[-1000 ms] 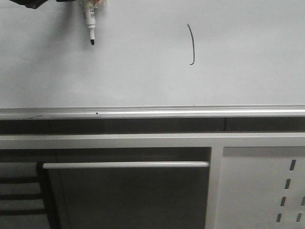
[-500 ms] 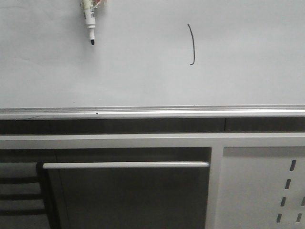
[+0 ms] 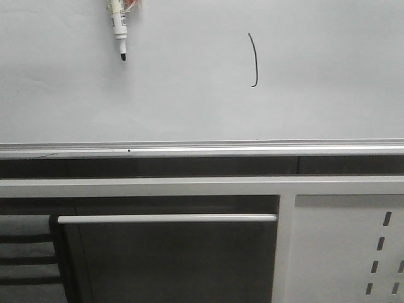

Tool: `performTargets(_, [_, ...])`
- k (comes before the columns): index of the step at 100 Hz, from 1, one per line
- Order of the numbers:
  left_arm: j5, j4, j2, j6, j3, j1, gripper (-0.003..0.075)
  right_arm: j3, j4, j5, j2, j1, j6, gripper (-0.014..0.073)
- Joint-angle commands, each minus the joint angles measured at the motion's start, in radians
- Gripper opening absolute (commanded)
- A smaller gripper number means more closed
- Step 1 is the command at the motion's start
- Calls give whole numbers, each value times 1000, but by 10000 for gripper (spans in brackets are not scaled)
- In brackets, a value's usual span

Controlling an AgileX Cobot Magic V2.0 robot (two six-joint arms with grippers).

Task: Write number 1 on whiteboard

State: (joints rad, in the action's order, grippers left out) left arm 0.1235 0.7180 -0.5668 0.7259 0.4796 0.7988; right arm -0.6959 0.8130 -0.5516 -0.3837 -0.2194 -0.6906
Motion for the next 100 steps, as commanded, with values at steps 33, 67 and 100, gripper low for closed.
performTargets(33, [-147, 57, 369, -1, -237, 1, -20, 362, 20, 149, 400, 3, -8, -53])
performTargets(67, [-142, 87, 434, -1, -247, 1, -20, 398, 20, 137, 391, 3, -8, -53])
performTargets(100, [-142, 87, 434, -1, -247, 1, -20, 398, 20, 124, 391, 3, -8, -53])
